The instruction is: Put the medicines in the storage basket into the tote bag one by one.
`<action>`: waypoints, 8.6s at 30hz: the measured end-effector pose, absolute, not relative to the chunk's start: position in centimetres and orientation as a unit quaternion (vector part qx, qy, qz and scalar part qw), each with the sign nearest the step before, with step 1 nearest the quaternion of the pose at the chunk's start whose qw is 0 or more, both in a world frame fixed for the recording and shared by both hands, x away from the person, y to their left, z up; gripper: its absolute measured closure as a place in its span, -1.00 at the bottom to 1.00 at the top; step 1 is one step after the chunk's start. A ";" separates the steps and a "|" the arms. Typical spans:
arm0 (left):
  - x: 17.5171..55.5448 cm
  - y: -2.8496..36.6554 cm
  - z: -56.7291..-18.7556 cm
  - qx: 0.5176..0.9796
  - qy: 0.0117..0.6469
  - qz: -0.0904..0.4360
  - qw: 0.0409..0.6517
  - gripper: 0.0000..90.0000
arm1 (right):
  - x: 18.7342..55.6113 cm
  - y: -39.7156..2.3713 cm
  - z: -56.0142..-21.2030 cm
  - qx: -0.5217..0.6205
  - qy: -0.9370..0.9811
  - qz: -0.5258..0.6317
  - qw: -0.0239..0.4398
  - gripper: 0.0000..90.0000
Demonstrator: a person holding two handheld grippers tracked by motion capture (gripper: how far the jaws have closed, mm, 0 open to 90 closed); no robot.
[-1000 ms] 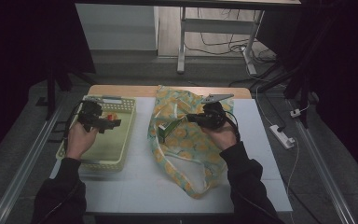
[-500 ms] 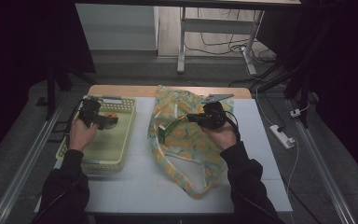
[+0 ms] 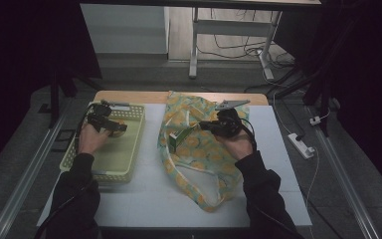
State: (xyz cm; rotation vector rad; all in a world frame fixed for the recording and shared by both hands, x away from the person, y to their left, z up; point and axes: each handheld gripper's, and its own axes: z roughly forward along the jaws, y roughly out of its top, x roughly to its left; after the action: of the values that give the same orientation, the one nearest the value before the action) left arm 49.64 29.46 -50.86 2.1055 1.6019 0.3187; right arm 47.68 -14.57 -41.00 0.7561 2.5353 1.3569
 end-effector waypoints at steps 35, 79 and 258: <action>50.1 29.1 -50.7 0.745 0.627 0.092 0.207 -0.55 | 47.6 -14.7 -40.8 0.253 0.846 0.460 0.086 1.00; 43.2 24.4 -45.8 0.781 0.522 0.127 0.319 -0.55 | 47.6 -14.7 -40.8 0.253 0.847 0.460 0.087 1.00; 38.8 7.2 -48.2 0.876 0.289 0.053 0.383 -1.00 | 47.5 -15.0 -40.7 0.250 0.847 0.460 0.090 1.00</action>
State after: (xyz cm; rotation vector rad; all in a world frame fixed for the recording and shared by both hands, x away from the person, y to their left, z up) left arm 38.85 7.17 -48.24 2.2324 0.7362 0.1362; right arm 47.51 -15.03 -40.72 0.7439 2.5193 1.3661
